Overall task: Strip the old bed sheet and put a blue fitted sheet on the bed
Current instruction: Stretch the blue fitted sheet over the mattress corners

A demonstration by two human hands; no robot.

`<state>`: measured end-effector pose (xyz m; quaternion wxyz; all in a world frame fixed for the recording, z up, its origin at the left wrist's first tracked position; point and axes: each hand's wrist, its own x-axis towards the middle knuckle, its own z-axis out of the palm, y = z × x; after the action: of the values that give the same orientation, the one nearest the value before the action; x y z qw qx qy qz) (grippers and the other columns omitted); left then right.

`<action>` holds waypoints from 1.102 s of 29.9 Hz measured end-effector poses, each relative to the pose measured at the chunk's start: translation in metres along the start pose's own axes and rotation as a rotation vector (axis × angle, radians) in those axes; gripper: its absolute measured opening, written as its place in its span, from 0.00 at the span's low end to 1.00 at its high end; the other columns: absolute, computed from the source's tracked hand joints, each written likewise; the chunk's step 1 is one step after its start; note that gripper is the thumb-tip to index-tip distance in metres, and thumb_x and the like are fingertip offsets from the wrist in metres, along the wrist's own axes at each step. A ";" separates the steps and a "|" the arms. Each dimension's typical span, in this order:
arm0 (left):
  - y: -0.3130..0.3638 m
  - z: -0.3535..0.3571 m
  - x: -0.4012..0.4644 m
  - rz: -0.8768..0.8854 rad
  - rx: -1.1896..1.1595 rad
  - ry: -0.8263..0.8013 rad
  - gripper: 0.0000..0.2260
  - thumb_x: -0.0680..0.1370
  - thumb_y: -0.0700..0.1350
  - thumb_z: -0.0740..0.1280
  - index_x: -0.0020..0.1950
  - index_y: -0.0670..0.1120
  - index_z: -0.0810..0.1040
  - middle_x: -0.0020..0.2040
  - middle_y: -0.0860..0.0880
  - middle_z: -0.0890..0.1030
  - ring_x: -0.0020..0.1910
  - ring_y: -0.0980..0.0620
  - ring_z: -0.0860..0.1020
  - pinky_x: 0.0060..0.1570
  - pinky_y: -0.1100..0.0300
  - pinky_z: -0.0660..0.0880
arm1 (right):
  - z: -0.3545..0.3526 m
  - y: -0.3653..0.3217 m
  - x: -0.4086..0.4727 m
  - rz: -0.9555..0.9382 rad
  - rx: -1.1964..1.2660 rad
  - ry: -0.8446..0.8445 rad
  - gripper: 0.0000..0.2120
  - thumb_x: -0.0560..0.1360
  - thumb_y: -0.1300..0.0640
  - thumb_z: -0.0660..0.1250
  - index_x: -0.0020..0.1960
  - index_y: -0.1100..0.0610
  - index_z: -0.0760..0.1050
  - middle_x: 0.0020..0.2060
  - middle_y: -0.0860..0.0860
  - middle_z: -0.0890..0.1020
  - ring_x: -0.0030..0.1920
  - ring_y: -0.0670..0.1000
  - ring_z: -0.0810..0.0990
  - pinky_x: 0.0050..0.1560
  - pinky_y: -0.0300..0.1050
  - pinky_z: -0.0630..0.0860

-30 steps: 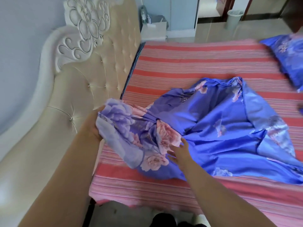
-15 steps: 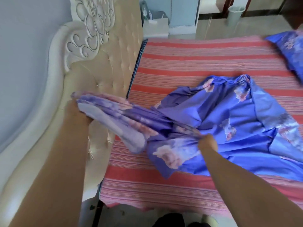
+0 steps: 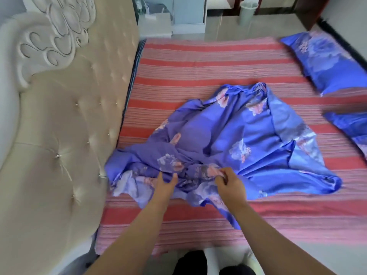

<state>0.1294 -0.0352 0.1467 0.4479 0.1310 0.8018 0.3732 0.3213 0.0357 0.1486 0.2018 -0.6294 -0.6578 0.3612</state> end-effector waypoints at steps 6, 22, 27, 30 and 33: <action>-0.022 0.118 -0.044 0.486 0.661 -0.199 0.30 0.69 0.58 0.61 0.67 0.45 0.72 0.66 0.43 0.73 0.64 0.41 0.71 0.55 0.53 0.70 | -0.071 0.025 0.007 0.083 0.432 -0.222 0.04 0.64 0.54 0.63 0.33 0.53 0.74 0.25 0.43 0.73 0.31 0.45 0.70 0.36 0.41 0.69; -0.003 0.349 -0.140 -0.035 0.152 -0.205 0.12 0.78 0.44 0.61 0.34 0.47 0.70 0.29 0.49 0.72 0.30 0.50 0.70 0.28 0.59 0.69 | -0.217 0.261 0.040 0.836 0.741 -0.583 0.09 0.80 0.55 0.58 0.43 0.56 0.73 0.34 0.52 0.83 0.32 0.51 0.80 0.30 0.39 0.72; -0.034 0.393 -0.101 -0.076 0.364 -0.109 0.09 0.80 0.40 0.58 0.53 0.42 0.78 0.43 0.47 0.79 0.43 0.54 0.77 0.40 0.71 0.73 | -0.245 0.318 0.076 0.982 0.791 -0.434 0.10 0.81 0.56 0.57 0.43 0.57 0.71 0.29 0.51 0.82 0.35 0.52 0.77 0.36 0.43 0.69; -0.049 0.433 -0.074 -0.070 0.603 -0.183 0.09 0.79 0.42 0.61 0.49 0.42 0.80 0.56 0.38 0.79 0.58 0.43 0.77 0.55 0.60 0.70 | -0.239 0.346 0.105 1.032 0.772 -0.393 0.11 0.81 0.56 0.57 0.41 0.56 0.70 0.26 0.50 0.80 0.26 0.48 0.79 0.31 0.39 0.71; -0.077 0.472 -0.032 0.047 0.828 -0.299 0.21 0.76 0.59 0.57 0.62 0.50 0.78 0.68 0.47 0.72 0.72 0.43 0.64 0.74 0.56 0.53 | -0.224 0.373 0.137 1.059 0.755 -0.367 0.11 0.81 0.56 0.57 0.41 0.55 0.69 0.32 0.51 0.76 0.22 0.46 0.77 0.27 0.37 0.69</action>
<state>0.5424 0.1215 -0.0393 0.4600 0.3702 0.8070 0.0074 0.7195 0.1988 -0.0020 0.0885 -0.6817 -0.1129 0.7174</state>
